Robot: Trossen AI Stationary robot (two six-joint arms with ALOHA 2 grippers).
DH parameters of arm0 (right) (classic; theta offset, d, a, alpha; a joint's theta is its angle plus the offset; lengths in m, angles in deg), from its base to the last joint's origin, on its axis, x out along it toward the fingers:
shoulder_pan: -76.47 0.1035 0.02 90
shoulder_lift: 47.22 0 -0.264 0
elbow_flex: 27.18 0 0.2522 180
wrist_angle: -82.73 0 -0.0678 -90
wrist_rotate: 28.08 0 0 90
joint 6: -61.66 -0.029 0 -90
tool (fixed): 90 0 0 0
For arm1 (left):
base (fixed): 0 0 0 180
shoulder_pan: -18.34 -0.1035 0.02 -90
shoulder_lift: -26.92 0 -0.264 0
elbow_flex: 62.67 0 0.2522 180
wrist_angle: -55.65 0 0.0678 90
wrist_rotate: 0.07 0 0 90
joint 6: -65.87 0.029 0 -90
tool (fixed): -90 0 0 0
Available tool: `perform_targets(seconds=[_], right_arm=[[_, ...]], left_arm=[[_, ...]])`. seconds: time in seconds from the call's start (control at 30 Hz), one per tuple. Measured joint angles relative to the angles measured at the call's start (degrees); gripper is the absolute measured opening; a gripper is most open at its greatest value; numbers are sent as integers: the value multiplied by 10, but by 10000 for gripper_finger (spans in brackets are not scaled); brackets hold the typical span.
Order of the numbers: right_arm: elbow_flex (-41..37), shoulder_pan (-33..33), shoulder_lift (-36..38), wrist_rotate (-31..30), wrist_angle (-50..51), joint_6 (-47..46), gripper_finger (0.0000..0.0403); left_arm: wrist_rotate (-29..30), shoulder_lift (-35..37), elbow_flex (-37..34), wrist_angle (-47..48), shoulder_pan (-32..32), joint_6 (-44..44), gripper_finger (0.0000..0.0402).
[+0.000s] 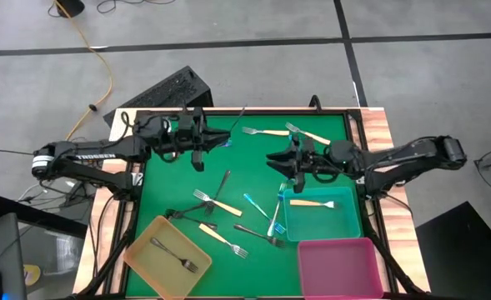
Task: Sort silverware by color (type)
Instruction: Put the purple fork into the pink bin
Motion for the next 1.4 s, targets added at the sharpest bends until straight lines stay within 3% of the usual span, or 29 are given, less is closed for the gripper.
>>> perform_targets(seconds=[0.23, 0.33, 0.83, 1.4], right_arm=[[71, -28, -54, 1, 20, 6, 247], [97, -39, -70, 25, 29, 7, 267], [243, -68, -219, 124, 27, 3, 270], [291, -90, -228, 137, 46, 22, 270]], left_arm=[[11, 0, -98, -161, 16, -36, 0], [37, -1, -132, -199, 24, -45, 0], [51, 0, -143, -201, 40, -44, 0], [68, 0, -143, -199, 54, -32, 0]])
